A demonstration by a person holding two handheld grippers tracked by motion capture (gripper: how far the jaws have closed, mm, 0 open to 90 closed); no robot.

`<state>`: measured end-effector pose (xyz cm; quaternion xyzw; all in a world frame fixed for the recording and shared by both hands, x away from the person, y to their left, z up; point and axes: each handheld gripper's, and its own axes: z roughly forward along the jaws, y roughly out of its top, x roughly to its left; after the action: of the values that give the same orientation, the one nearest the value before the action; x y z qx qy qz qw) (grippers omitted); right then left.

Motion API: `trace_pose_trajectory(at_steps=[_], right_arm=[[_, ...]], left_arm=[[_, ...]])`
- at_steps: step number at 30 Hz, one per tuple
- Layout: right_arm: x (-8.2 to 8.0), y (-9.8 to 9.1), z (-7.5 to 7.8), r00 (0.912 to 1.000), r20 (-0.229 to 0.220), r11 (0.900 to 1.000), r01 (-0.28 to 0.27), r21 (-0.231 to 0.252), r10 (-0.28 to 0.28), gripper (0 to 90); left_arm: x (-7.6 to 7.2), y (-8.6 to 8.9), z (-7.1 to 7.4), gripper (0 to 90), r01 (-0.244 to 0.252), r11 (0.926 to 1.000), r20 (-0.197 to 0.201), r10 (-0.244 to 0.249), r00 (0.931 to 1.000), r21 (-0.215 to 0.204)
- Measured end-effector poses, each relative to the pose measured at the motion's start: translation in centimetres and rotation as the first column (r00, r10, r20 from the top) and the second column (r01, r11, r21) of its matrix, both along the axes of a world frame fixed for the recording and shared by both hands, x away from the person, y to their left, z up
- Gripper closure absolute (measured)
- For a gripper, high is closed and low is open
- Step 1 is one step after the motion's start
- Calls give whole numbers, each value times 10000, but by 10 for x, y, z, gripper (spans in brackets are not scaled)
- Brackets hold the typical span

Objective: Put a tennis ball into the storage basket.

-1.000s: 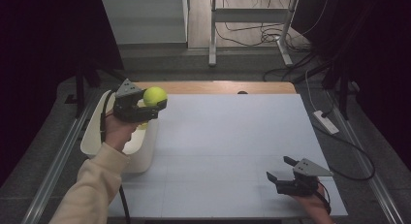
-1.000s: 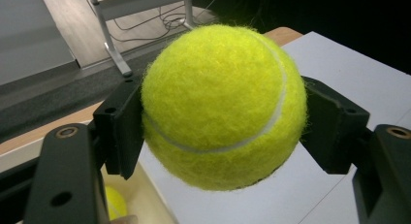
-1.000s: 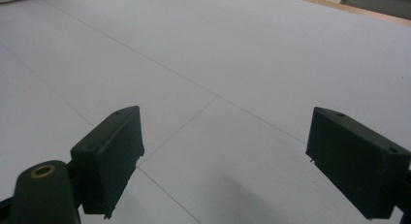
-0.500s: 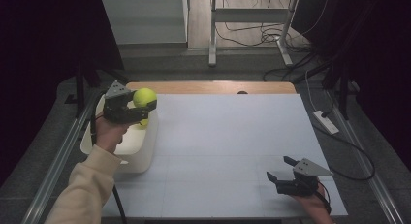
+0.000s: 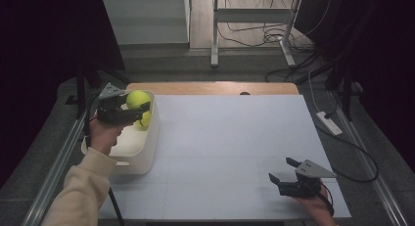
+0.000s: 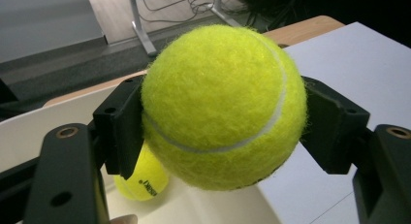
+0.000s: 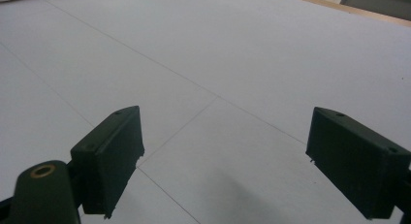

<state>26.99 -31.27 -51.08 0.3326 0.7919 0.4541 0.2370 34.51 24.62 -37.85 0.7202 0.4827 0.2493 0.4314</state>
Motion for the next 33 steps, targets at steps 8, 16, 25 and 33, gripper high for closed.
trace_pose_trajectory(at_steps=[8, 16, 25, 33], right_arm=[[1, 0, 0, 10000, -28, 10000, -23, 20, 23, 131], [1, 1, 0, 10000, -17, 10000, -45, 29, 45, 130], [1, 0, -1, 10000, -33, 10000, -31, 14, 31, 130], [1, 1, -1, 10000, -34, 10000, -24, -31, 23, 130]], left_arm=[[3, 6, -5, 266, -107, 9999, -271, 107, 9996, 1], [9, 8, -11, 265, -164, 9997, -705, 178, 9974, 207], [19, 11, -18, 265, -247, 9985, -1331, 309, 9906, 480], [22, 12, -23, 264, -130, 9973, -1790, 259, 9835, 728]])
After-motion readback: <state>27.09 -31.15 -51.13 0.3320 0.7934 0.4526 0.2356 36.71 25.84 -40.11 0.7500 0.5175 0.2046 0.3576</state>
